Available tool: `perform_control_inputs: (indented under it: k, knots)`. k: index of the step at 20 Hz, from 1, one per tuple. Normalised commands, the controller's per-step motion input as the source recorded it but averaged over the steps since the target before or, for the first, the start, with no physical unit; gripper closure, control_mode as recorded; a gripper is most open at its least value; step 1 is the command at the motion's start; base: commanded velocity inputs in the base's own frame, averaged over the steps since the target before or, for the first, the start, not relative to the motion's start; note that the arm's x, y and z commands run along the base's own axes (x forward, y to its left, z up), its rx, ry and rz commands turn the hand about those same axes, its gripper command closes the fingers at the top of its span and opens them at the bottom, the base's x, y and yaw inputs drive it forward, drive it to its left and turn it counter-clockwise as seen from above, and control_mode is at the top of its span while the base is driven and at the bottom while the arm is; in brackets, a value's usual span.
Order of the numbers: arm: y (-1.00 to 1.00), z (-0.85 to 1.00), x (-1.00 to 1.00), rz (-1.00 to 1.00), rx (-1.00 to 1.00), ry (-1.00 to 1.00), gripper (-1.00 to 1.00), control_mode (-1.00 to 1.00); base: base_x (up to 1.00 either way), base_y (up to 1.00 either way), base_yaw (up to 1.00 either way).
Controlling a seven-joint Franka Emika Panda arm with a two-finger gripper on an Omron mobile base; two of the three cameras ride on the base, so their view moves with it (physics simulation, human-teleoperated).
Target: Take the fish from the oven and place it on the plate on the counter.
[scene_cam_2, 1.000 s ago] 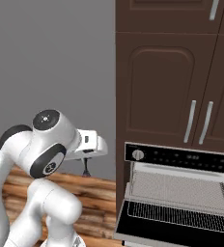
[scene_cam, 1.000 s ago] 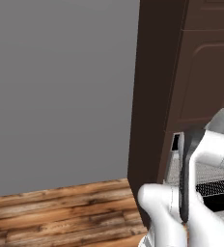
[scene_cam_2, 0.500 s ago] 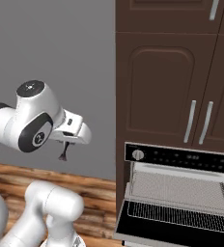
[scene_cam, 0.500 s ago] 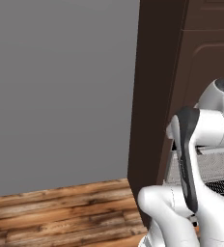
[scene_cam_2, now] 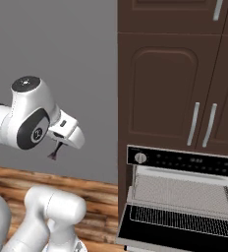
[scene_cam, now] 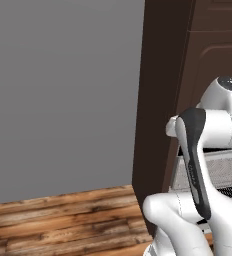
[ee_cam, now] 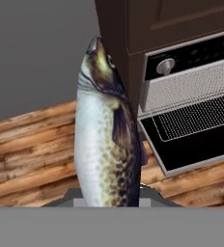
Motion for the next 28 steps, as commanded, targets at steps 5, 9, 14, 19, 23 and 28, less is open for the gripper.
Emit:
perform_control_inputs:
  k: [5, 9, 14, 19, 23, 28]
  knots:
    - [0.00, -0.13, 0.00, -0.11, 0.03, 0.00, 1.00, -1.00, 0.00, 0.00, 0.00]
    - [0.00, -0.04, -0.02, -0.03, 0.01, 0.00, 1.00, -1.00, 0.00, 0.00, 0.00]
    - [0.00, 0.00, 0.00, 0.00, 0.00, 0.00, 1.00, -1.00, 0.00, 0.00, 0.00]
    - [0.00, 0.00, -0.01, 0.00, 0.00, 0.00, 1.00, -1.00, 0.00, 0.00, 0.00]
    - [0.00, 0.00, 0.00, 0.00, 0.00, 0.00, 1.00, -1.00, 0.00, 0.00, 0.00]
    - [0.00, 0.00, -0.05, 0.00, 0.00, 0.00, 1.00, -1.00, 0.00, 0.00, 0.00]
